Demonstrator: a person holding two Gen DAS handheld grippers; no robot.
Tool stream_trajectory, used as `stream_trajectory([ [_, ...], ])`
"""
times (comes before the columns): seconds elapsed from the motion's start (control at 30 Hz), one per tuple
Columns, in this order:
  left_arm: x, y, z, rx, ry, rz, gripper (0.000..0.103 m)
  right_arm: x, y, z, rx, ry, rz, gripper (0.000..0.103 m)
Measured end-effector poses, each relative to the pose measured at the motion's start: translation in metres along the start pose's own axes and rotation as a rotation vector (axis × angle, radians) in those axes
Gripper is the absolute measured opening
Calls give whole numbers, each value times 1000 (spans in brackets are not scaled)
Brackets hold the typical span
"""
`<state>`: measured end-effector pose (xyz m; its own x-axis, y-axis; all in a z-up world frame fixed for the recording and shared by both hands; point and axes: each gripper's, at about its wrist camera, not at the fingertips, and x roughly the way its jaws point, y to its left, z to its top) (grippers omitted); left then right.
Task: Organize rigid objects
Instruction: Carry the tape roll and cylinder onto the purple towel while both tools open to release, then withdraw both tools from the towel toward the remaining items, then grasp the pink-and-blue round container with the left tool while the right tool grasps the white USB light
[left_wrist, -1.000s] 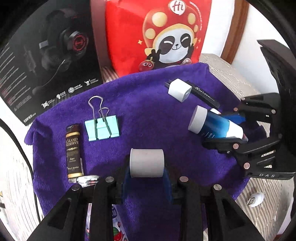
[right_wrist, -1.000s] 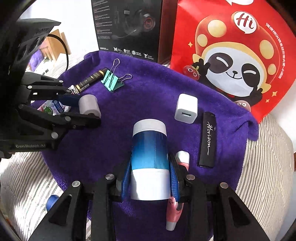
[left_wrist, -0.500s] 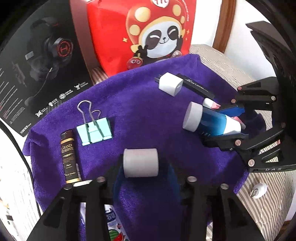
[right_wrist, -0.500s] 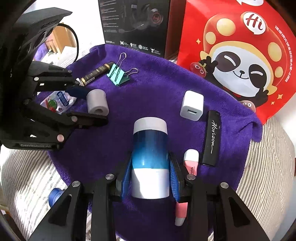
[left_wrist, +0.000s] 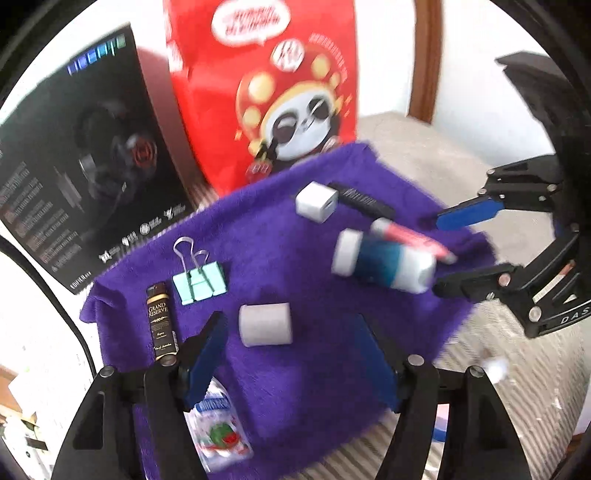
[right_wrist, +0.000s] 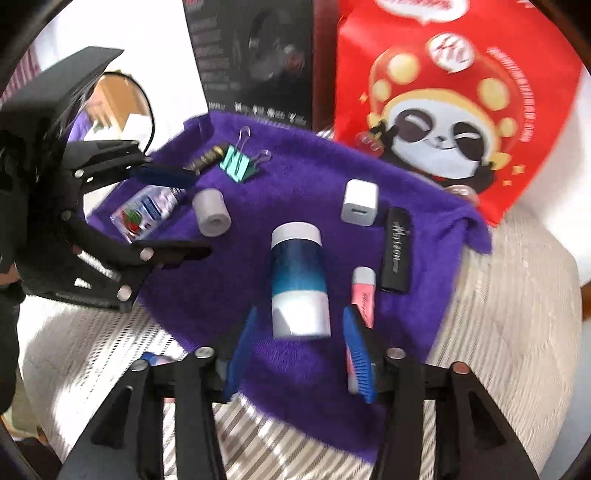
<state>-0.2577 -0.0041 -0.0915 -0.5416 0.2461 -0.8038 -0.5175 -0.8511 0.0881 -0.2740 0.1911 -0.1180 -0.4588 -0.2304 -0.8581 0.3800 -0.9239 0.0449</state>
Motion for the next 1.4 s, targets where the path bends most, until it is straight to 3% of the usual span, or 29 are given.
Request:
stream_trajectory([
  [0.13,-20,-21,-5,-19,-52,4,102,-31,1,-21,81,-55,-11,83],
  [0.2,-32,-28,-11,-46,-72,8,103,-41,-2,-31,116,-67,-21,95],
  [0.3,-48,-33,-26,-124,-94,-3,103,-57,-6,-53,186,-77,-53,103],
  [0.43,-55,-44,-49,-191,-92,-31,103,-77,-7,-91,275,-104,-71,103],
  [0.6,-47,-62,-78,-229,-36,-50,103,-93,1,-130,335,-111,-103,103],
  [0.97,-16,-87,-93,-49,6,18,102,-108,6,-196,439,-98,-99,103],
  [1.13,-3,-85,-90,-19,26,-36,85,-112,6,-210,478,-104,-78,103],
  [1.4,3,-84,-86,17,-8,-103,72,-107,3,-213,492,-100,-62,103],
])
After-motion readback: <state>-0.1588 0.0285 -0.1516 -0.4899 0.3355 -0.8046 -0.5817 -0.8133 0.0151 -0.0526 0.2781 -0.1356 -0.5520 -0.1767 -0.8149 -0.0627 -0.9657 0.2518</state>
